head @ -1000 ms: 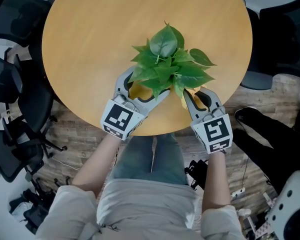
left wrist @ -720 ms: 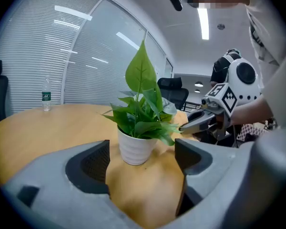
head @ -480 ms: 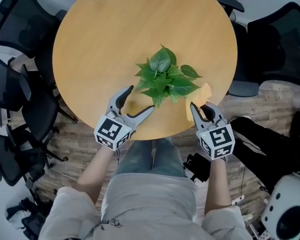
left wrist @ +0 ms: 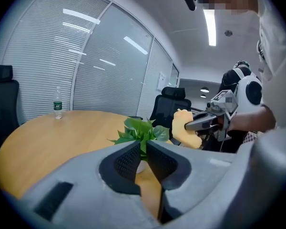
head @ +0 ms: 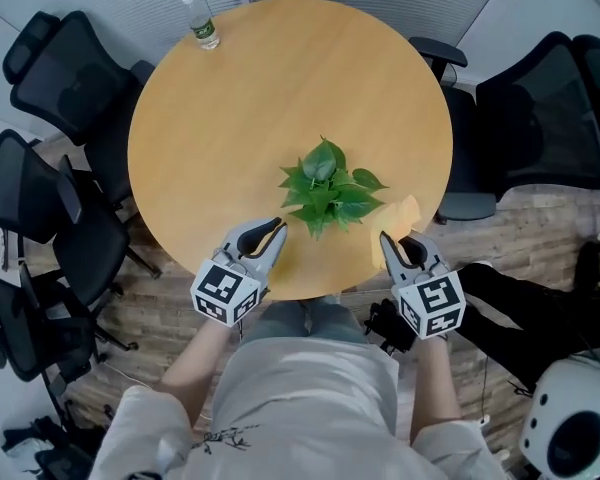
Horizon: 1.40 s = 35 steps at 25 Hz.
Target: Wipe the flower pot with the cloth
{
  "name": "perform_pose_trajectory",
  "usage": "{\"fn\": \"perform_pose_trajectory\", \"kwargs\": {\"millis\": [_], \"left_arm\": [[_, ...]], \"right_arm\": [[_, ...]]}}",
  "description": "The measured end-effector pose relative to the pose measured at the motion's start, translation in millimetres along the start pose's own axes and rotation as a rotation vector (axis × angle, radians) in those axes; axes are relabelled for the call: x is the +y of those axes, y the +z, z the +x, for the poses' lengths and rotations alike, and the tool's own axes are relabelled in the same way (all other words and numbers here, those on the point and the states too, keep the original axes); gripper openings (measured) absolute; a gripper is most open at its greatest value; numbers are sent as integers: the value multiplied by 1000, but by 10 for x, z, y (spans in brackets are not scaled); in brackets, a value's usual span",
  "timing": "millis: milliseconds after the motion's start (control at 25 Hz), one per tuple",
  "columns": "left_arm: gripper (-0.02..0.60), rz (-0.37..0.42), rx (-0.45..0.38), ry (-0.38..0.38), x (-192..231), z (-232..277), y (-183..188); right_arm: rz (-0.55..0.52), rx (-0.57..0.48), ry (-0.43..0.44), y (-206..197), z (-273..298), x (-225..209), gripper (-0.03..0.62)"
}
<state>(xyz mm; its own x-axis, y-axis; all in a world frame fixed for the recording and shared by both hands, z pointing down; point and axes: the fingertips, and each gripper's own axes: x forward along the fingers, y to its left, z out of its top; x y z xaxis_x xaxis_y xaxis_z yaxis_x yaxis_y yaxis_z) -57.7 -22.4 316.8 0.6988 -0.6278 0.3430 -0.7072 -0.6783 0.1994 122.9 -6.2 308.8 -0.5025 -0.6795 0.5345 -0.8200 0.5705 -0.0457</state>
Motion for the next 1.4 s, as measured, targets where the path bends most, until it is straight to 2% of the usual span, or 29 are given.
{"fn": "perform_pose_trajectory", "kwargs": {"millis": [160,320,600,1160,1400], "left_arm": [[12,6,-22,6,-79,-77,185],[11,-6,-19,-11,-214,-154,343],[11,8,-64,-36,-320,-156,666],[11,46,-49,-54,-378,-86,795],[11,43,-68,-45,-369,-62,855]], "right_arm": [[-5,-59,14,246,-55,51,44],[-19,-101,38,487,-127,205,44],[-33,-158,89,824,-103,453,43],[2,-179,120,903,-35,582,43],[0,-180,137,932,-20,576,43]]}}
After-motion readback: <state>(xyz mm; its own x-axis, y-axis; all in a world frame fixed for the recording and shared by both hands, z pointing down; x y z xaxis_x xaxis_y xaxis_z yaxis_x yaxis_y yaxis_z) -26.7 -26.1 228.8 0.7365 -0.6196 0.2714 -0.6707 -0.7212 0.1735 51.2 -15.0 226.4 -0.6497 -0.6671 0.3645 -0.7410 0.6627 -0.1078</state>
